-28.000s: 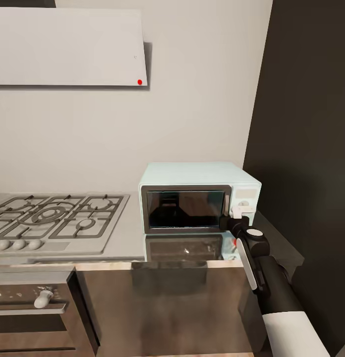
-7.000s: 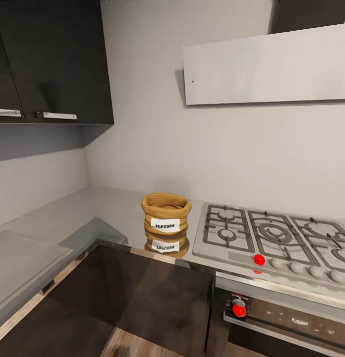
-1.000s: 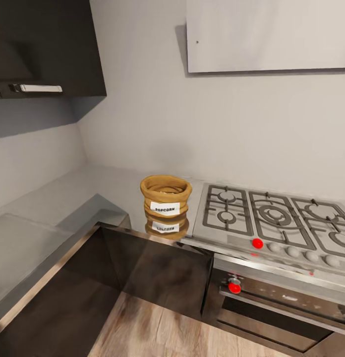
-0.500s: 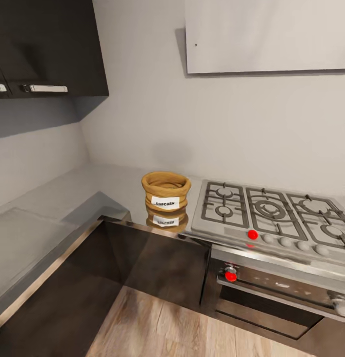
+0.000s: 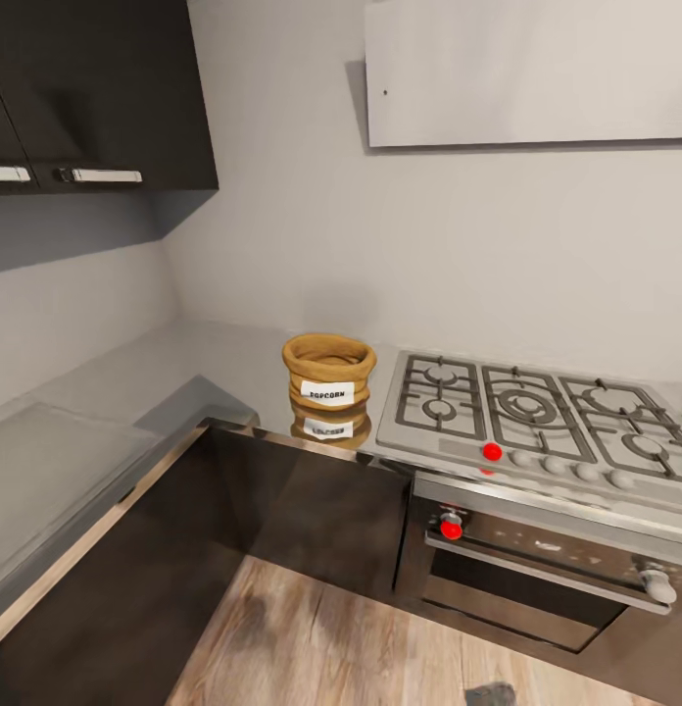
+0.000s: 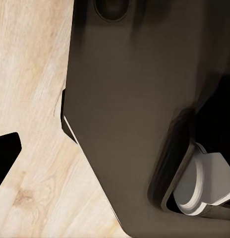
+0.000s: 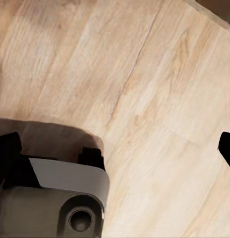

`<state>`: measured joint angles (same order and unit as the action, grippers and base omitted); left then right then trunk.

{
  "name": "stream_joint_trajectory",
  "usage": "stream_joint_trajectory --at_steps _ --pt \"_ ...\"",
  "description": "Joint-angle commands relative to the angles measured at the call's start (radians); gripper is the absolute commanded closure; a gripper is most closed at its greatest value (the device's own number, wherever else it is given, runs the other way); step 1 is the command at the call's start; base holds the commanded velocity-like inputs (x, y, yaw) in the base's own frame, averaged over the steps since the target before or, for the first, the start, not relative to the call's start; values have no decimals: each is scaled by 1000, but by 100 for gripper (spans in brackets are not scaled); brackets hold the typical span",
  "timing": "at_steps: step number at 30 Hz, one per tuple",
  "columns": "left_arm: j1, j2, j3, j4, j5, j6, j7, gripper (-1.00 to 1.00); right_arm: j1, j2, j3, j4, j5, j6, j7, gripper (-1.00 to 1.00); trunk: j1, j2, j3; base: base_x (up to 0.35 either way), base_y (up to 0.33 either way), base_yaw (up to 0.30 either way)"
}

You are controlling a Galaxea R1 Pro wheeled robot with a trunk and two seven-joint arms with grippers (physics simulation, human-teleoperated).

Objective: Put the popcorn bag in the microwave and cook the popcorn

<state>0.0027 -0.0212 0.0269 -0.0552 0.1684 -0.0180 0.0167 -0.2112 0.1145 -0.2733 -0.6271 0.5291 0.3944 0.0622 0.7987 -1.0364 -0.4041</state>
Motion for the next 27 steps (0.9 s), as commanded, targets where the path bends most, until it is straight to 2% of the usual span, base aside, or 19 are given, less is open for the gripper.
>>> stream_joint_trajectory --at_steps 1,2,4,7,12,14,16,20,27 --pt "0 0 2 -2 5 -1 2 -100 0 25 9 -55 25 41 7 -100 0 -1 -1 0 0 0" --pt "0 0 2 -2 5 -1 2 -100 0 55 70 -147 38 103 10 -100 0 -1 -1 0 0 0" --pt "0 0 2 -2 5 -1 2 -100 0 60 147 -253 38 182 14 -100 0 -1 -1 0 0 0" --pt "0 -1 2 -2 5 -1 2 -100 0 60 269 -505 23 390 47 -100 0 -1 -1 0 0 0" --pt "0 -1 2 -2 6 -1 2 -100 -9 60 393 -778 -4 653 109 -100 0 -1 -1 0 0 0" --pt "0 0 2 -2 6 -1 2 -100 -50 60 411 -804 -7 653 129 -100 0 -1 -1 0 0 0" --pt "0 0 2 -2 6 0 2 -100 -117 60 420 -817 -8 653 160 -100 0 -1 -1 0 0 0" --pt "0 0 2 -2 6 0 2 -100 -282 60 424 -823 -8 653 247 -100 0 -1 -1 0 0 0" --pt "0 0 2 -2 6 0 2 -100 -461 60 424 -823 -7 653 269 -100 0 -1 -1 0 0 0"
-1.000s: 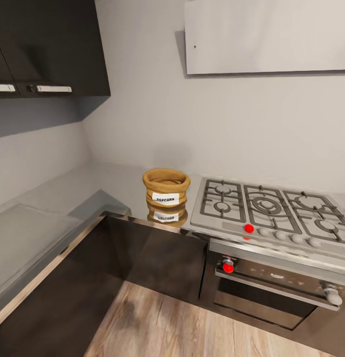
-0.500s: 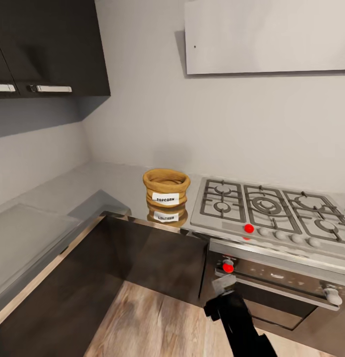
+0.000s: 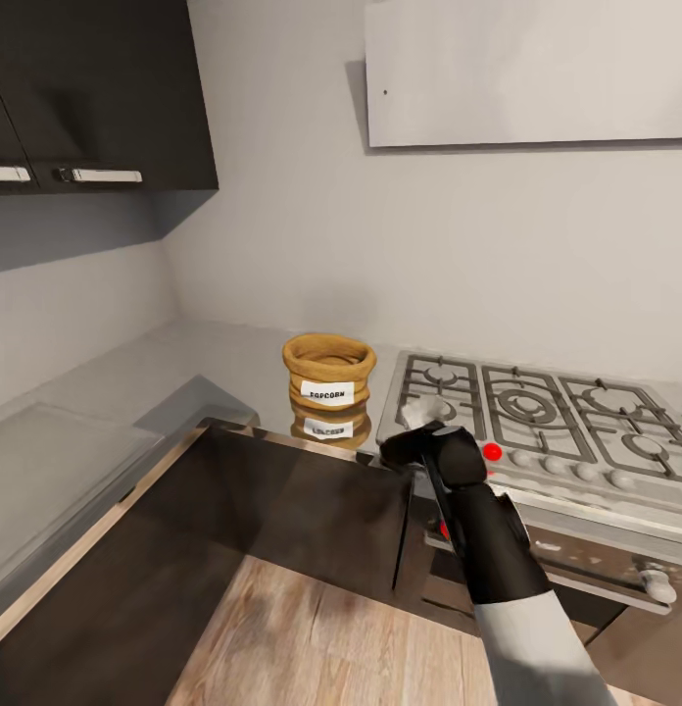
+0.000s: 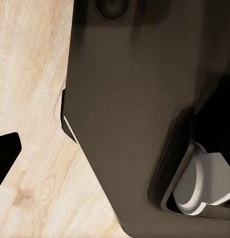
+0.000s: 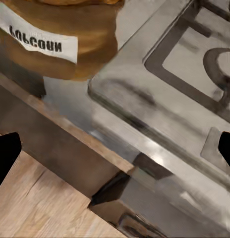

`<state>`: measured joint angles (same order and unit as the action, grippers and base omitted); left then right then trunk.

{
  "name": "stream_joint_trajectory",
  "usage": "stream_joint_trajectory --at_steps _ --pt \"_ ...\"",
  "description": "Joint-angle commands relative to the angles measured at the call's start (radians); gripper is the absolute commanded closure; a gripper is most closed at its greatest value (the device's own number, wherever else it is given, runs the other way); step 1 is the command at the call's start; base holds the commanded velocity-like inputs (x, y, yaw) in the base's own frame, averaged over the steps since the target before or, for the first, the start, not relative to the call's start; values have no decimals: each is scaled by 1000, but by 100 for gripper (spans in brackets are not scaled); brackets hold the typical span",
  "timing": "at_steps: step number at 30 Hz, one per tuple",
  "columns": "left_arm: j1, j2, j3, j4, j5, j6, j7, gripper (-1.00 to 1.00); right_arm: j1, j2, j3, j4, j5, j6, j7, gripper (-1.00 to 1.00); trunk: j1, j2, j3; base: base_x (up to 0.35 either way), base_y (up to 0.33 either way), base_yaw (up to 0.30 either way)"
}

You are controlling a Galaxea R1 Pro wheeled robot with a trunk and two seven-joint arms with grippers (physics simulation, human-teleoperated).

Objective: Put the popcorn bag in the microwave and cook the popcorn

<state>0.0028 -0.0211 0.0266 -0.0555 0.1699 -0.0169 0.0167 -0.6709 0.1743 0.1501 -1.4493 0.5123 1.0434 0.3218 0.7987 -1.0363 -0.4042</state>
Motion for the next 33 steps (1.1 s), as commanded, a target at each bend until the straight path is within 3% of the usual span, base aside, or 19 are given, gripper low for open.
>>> stream_joint_trajectory --at_steps 1,5,7,10,13,21,33 --pt "0 0 2 -1 4 -2 2 -100 -37 0 -1 2 10 4 9 -100 0 -1 -1 0 0 0" --pt "0 0 1 -1 1 -2 1 -100 -168 0 -8 52 8 4 8 -100 0 -1 -1 0 0 0" --pt "0 0 1 -1 0 -2 1 -100 -266 0 -27 154 8 4 7 -100 0 -1 -1 0 0 0" --pt "0 0 1 -1 -1 -2 0 -100 -398 0 -86 330 10 4 7 -100 0 -1 -1 0 0 0" --pt "0 0 1 -1 1 -2 1 -100 -483 0 -148 435 12 4 1 -100 0 -1 -1 0 0 0" --pt "0 1 3 -3 4 -1 -1 -100 -514 0 -211 420 15 4 -8 -100 0 -1 -1 57 0 0" --pt "0 1 3 -3 3 0 -7 -100 -515 0 -217 402 14 4 -8 -100 0 -1 -1 306 0 0"
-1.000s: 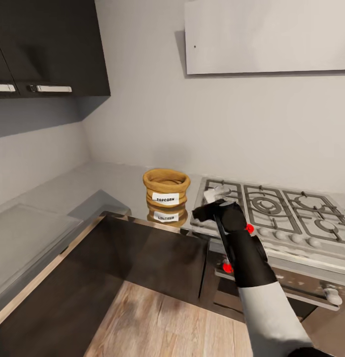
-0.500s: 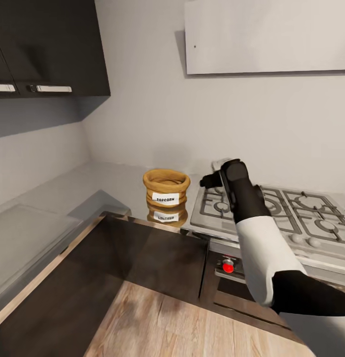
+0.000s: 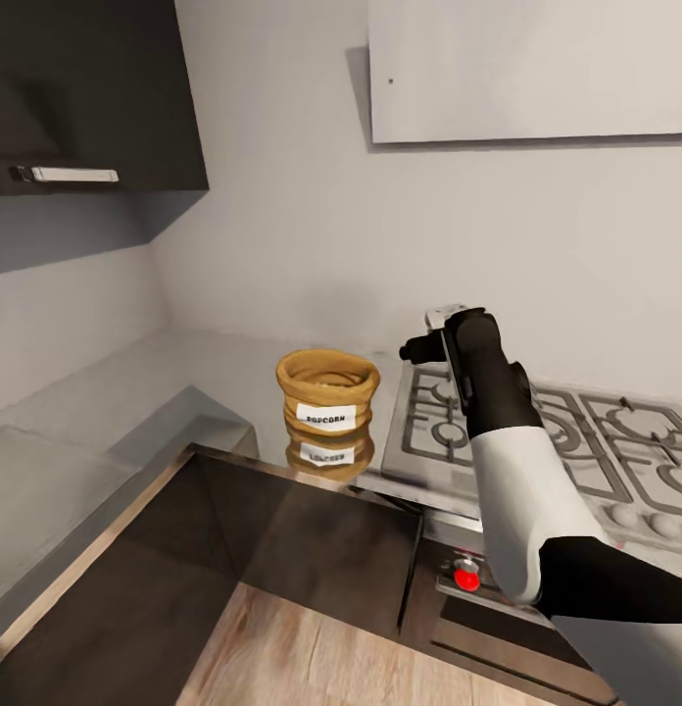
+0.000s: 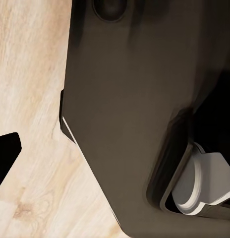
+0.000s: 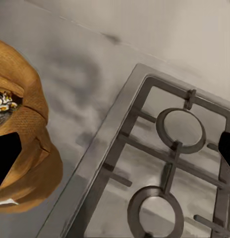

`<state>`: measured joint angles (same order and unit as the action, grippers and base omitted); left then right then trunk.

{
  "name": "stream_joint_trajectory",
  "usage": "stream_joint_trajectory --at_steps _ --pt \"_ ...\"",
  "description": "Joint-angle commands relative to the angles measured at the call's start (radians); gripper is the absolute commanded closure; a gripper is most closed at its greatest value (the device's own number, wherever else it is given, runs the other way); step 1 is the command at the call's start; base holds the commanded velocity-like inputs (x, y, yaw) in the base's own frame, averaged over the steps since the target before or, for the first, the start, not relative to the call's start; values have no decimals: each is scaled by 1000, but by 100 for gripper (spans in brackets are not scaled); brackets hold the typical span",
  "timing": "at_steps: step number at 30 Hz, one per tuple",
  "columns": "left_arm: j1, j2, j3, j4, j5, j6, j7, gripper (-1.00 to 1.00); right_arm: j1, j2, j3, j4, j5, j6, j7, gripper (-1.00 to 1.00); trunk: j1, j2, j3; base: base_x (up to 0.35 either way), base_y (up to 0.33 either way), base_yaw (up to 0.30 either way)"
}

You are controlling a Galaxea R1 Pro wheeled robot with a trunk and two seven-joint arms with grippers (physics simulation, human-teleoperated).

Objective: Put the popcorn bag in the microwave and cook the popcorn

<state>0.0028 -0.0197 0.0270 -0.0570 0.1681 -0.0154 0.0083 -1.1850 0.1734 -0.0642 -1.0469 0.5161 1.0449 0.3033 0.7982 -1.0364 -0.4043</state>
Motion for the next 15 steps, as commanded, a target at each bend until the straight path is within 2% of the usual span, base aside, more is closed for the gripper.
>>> stream_joint_trajectory --at_steps 1,7,15 --pt "0 0 2 -1 5 -1 1 -100 -1 1 -2 -1 10 2 10 -100 1 -1 -1 265 0 0" --pt "0 0 3 -1 5 -3 1 -100 -1 1 -3 -2 10 2 10 -100 1 -1 -1 83 0 30" --pt "0 0 4 -1 5 -3 2 -100 -1 1 -6 8 10 2 11 -100 1 -1 -1 3 0 256"
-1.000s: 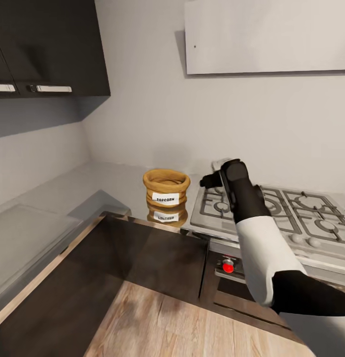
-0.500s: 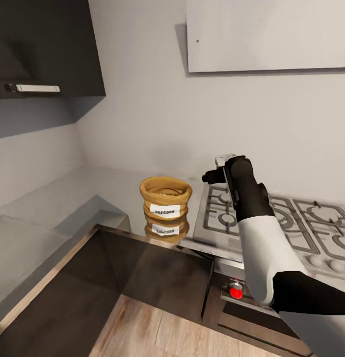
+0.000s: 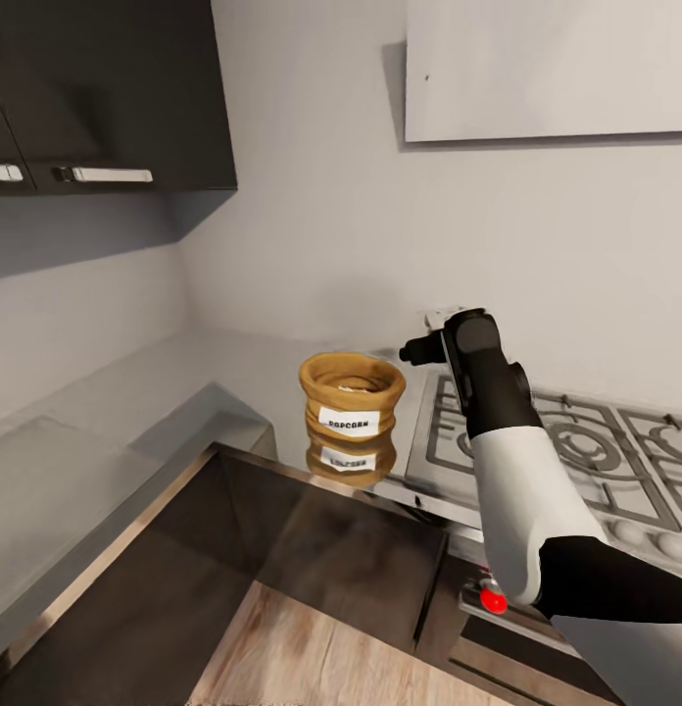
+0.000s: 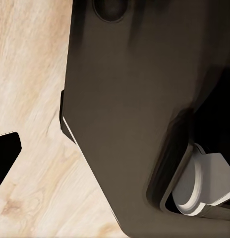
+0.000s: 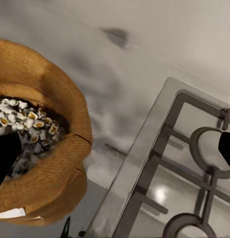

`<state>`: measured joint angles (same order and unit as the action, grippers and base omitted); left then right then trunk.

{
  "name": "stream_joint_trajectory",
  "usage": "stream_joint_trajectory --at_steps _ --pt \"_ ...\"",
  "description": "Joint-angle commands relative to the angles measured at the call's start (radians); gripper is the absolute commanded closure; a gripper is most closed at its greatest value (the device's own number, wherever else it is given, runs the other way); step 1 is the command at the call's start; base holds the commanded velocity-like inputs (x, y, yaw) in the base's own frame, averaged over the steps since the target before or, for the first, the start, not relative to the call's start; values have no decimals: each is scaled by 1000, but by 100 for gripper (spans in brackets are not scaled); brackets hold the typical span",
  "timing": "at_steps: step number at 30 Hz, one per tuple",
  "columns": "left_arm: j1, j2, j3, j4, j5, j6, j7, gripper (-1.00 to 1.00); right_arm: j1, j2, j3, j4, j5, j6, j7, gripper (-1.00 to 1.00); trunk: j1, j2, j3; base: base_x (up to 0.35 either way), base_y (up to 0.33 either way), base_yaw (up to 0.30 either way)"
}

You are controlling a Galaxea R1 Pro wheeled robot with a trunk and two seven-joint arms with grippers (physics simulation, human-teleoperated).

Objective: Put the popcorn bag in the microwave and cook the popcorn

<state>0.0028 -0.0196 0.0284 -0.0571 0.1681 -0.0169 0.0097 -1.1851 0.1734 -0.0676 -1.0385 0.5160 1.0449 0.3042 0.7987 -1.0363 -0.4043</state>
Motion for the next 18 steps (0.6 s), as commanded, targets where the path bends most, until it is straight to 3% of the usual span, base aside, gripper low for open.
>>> stream_joint_trajectory --at_steps 1,6,10,14,18 --pt "0 0 2 -1 5 -1 1 -100 -1 1 -3 1 10 2 10 -100 0 -1 -1 0 0 279" --pt "0 0 2 -2 5 -1 1 -100 -1 1 -21 4 9 2 10 -100 0 -1 -1 0 0 208" --pt "0 0 2 -2 5 -1 1 -100 -1 1 -123 15 19 2 -2 -100 0 -1 -1 0 0 23" --pt "0 -1 2 -1 5 -1 2 -100 -1 1 -142 53 31 2 -63 -100 0 -1 -1 0 0 2" --pt "0 -2 3 -2 5 -1 4 -100 -1 1 -143 70 33 2 -79 -100 0 -1 -1 0 0 0"
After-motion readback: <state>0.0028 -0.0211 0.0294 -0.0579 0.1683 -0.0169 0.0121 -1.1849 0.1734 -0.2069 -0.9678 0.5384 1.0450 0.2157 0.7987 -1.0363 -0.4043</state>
